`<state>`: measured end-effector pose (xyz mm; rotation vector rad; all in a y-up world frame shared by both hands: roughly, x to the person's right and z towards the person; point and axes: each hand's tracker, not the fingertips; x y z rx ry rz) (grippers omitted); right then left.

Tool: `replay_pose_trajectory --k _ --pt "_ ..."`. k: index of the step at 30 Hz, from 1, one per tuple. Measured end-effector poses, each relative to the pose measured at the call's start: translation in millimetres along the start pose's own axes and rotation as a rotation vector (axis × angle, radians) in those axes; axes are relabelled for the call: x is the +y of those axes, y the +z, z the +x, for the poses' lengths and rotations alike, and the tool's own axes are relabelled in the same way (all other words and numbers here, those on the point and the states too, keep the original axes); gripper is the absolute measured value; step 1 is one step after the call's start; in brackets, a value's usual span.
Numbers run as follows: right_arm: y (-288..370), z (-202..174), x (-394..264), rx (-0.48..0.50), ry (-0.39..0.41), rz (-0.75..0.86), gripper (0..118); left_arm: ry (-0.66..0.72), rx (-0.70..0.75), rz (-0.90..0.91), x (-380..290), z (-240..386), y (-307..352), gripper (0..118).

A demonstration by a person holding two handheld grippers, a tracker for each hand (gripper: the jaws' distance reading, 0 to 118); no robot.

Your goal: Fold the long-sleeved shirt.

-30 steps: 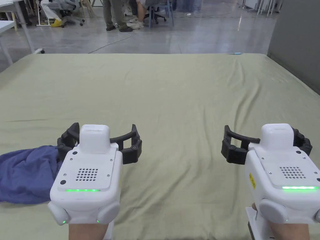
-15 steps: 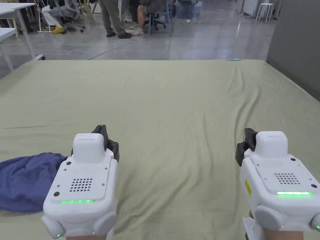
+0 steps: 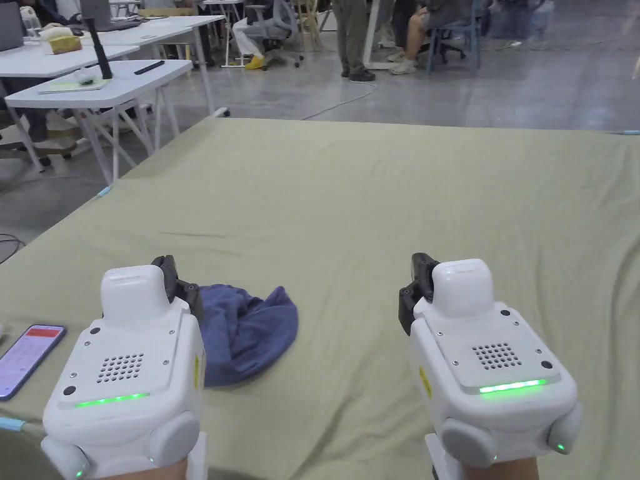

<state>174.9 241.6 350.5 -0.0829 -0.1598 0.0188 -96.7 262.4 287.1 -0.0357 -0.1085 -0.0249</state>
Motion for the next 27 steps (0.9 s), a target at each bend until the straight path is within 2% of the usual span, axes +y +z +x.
replay_pose_trajectory --k 6,7,8,9,10,13,15,21,23,24,26,27 --pt "-4.3 0.7 -2.4 0.041 0.013 -0.033 0 -0.023 -0.007 -0.07 -0.1 4.4 -18.7 2" --pt "-3.7 2.1 -3.0 0.044 0.014 -0.036 0 -0.023 -0.002 -0.123 -0.3 5.3 -30.9 18" --pt "-3.8 3.4 -1.6 0.045 0.017 -0.039 0 -0.001 -0.023 -0.191 -0.3 3.5 -45.0 48" --pt "-3.4 4.7 -1.9 0.045 0.021 -0.043 0 0.032 -0.026 -0.255 -1.2 1.3 -60.1 88" --pt "-2.9 6.2 -3.2 0.041 0.025 -0.047 0 0.048 -0.029 -0.353 -5.8 0.2 -80.5 118" --pt "-5.4 12.8 -7.1 0.025 0.02 -0.056 0 0.099 -0.055 -0.681 -26.1 -7.2 -136.3 118" --pt "-8.0 18.1 -10.8 0.018 0.017 -0.078 0 0.071 -0.096 -0.845 -46.4 -9.3 -172.5 118" --pt "-14.7 29.5 -20.3 -0.011 0.018 -0.119 0 0.086 -0.029 -1.024 -102.7 -12.6 -239.7 115" --pt "-15.7 35.9 -21.8 -0.023 0.017 -0.133 0 0.077 -0.03 -1.006 -113.7 -8.1 -243.1 99" --pt "-16.9 38.2 -23.0 -0.028 0.016 -0.14 0 0.058 -0.03 -1.013 -116.1 -6.8 -246.7 84" --pt "-17.1 42.9 -25.0 -0.044 0.014 -0.148 0 0.056 -0.023 -1.033 -117.2 -5.3 -241.4 32" --pt "-16.6 45.2 -25.5 -0.048 0.012 -0.152 0 0.108 -0.052 -1.013 -114.4 -7.1 -239.8 11"
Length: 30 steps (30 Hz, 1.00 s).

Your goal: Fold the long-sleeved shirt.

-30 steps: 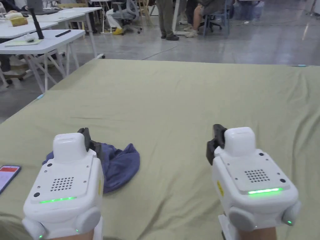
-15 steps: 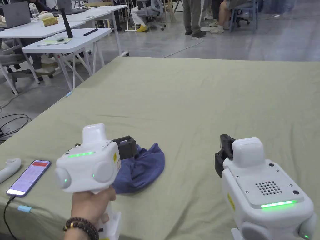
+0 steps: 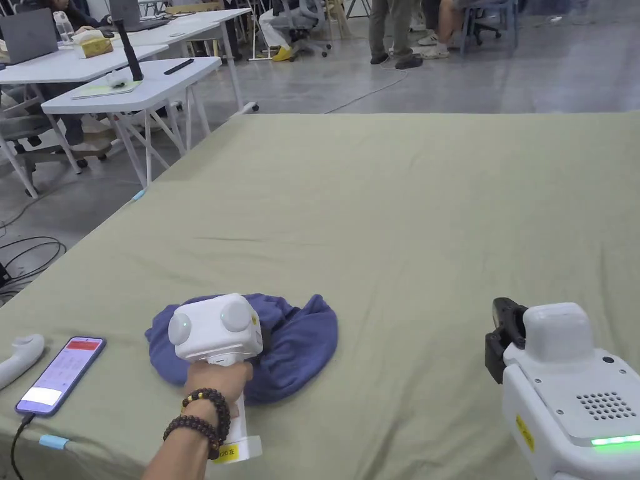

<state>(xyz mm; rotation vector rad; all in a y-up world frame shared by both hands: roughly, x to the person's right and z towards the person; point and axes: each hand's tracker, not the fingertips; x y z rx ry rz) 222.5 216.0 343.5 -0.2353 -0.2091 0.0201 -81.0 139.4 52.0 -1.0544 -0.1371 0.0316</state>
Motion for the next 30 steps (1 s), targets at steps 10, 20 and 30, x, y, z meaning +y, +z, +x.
replay_pose_trajectory --k 10,20,30 --pt "9.6 25.6 1.4 -0.09 -0.06 0.025 0 -0.22 -0.331 0.23 -2.7 101.1 100.5 9" --pt "79.8 117.8 8.1 -0.319 -0.124 0.061 0 -0.494 -0.706 0.092 -83.8 356.5 101.8 9" --pt "114.7 152.1 -6.6 -0.44 -0.143 0.035 0 -0.595 -0.758 -0.034 -133.6 398.9 66.1 107"
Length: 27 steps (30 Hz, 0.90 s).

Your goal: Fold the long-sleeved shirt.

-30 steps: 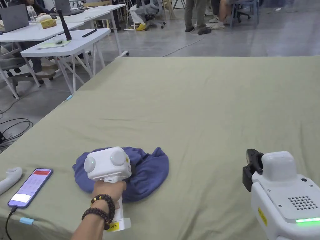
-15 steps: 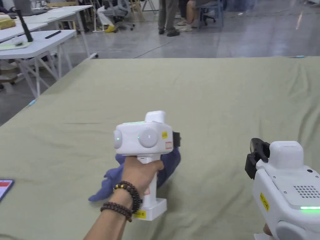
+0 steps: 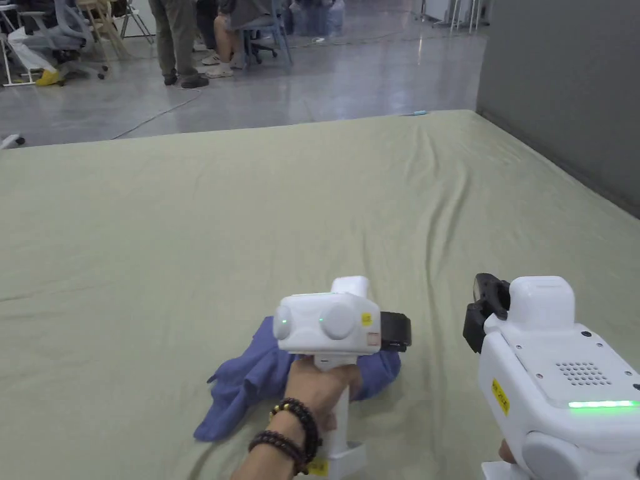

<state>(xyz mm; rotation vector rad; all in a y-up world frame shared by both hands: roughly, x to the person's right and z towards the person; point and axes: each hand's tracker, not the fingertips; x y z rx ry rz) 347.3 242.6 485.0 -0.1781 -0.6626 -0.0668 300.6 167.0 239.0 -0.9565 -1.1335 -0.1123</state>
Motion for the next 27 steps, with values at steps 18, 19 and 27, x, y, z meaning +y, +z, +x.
replay_pose_trajectory --k 18,19,27 --pt "-8.5 -64.2 -7.1 0.139 0.086 -0.033 0 0.122 0.423 0.412 -145.4 -88.4 232.3 0" --pt "-8.1 -64.6 -6.5 0.139 0.085 -0.033 0 0.113 0.441 0.418 -147.1 -89.5 232.0 0" --pt "-5.0 -64.4 -5.6 0.143 0.084 -0.036 0 0.054 0.488 0.194 -134.8 -107.3 179.0 66"
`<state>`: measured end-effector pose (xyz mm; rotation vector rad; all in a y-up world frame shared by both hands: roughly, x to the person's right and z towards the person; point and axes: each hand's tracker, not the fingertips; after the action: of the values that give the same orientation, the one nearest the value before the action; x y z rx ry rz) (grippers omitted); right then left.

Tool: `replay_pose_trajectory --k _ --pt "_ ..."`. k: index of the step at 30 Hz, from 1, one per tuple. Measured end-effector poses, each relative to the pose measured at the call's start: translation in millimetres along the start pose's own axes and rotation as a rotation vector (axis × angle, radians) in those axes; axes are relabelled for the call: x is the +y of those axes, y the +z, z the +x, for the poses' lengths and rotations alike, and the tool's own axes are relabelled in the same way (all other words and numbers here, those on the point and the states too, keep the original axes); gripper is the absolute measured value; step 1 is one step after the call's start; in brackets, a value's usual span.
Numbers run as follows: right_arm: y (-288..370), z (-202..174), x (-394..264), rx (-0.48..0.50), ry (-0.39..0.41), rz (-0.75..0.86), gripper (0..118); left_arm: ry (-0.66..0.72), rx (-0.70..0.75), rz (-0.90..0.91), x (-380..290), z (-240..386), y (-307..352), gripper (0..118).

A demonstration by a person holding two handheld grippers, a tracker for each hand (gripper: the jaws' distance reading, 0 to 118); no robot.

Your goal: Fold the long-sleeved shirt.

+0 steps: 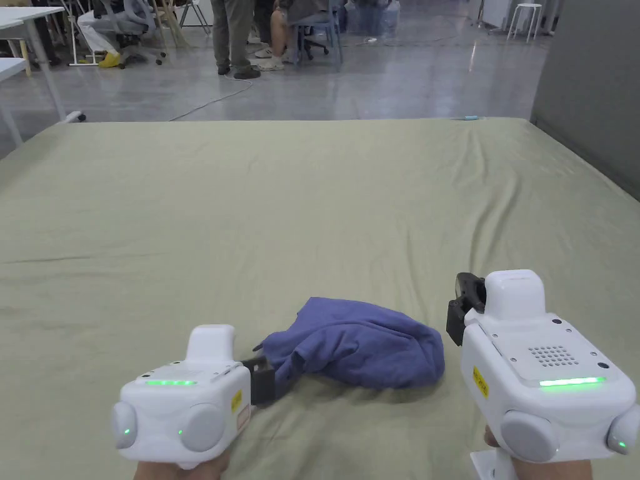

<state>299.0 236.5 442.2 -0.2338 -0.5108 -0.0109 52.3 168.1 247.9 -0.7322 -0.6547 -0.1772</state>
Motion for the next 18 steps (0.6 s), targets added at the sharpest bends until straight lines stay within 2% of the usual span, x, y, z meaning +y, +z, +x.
replay_pose_trajectory --k 1,2,4,9,10,11,12,13,14,15,16,17,18 --pt "0.1 0.7 -0.5 -0.001 0.001 -0.004 0 -0.018 0.014 -0.096 -1.0 0.0 -17.7 100" --pt "0.2 1.4 -1.3 -0.003 0.002 -0.007 0 -0.016 -0.009 -0.125 -3.2 1.1 -32.8 104" --pt "-1.2 4.7 -2.8 -0.009 0.003 -0.018 0 -0.021 0.006 -0.196 -2.4 1.9 -58.2 102" --pt "-9.5 9.3 -9.0 -0.015 0.01 -0.044 0 -0.037 0.036 -0.183 11.2 6.4 -99.8 100" --pt "-12.5 9.5 -9.7 -0.016 0.011 -0.055 0 -0.039 0.022 -0.181 12.7 6.7 -103.0 95" --pt "-16.2 9.6 -10.9 -0.017 0.012 -0.068 0 -0.047 -0.018 -0.21 15.3 8.2 -109.8 84" --pt "-19.5 10.5 -12.3 -0.02 0.01 -0.08 0 -0.079 -0.031 -0.25 16.4 10.8 -115.2 61" --pt "-23.6 11.3 -14.1 -0.02 0.006 -0.094 0 -0.086 -0.021 -0.241 15.8 13.0 -117.6 13" --pt "-28.5 12.1 -16.8 -0.023 -0.001 -0.114 0 -0.079 -0.029 -0.23 14.5 12.5 -117.7 2" --pt "-34.2 12.9 -19.8 -0.028 -0.012 -0.139 9 -0.069 -0.037 -0.212 15.1 13.4 -114.7 2" --pt "-42.5 14.6 -24.1 -0.023 -0.028 -0.169 53 -0.062 -0.041 -0.221 17.7 13.0 -112.7 2" --pt "-53.5 15.9 -30.5 -0.002 -0.042 -0.201 91 -0.039 -0.065 -0.228 19.4 10.7 -111.2 2" --pt "-67.2 16.9 -38.0 0.002 -0.041 -0.251 117 -0.015 -0.082 -0.218 18.9 6.2 -107.9 2"
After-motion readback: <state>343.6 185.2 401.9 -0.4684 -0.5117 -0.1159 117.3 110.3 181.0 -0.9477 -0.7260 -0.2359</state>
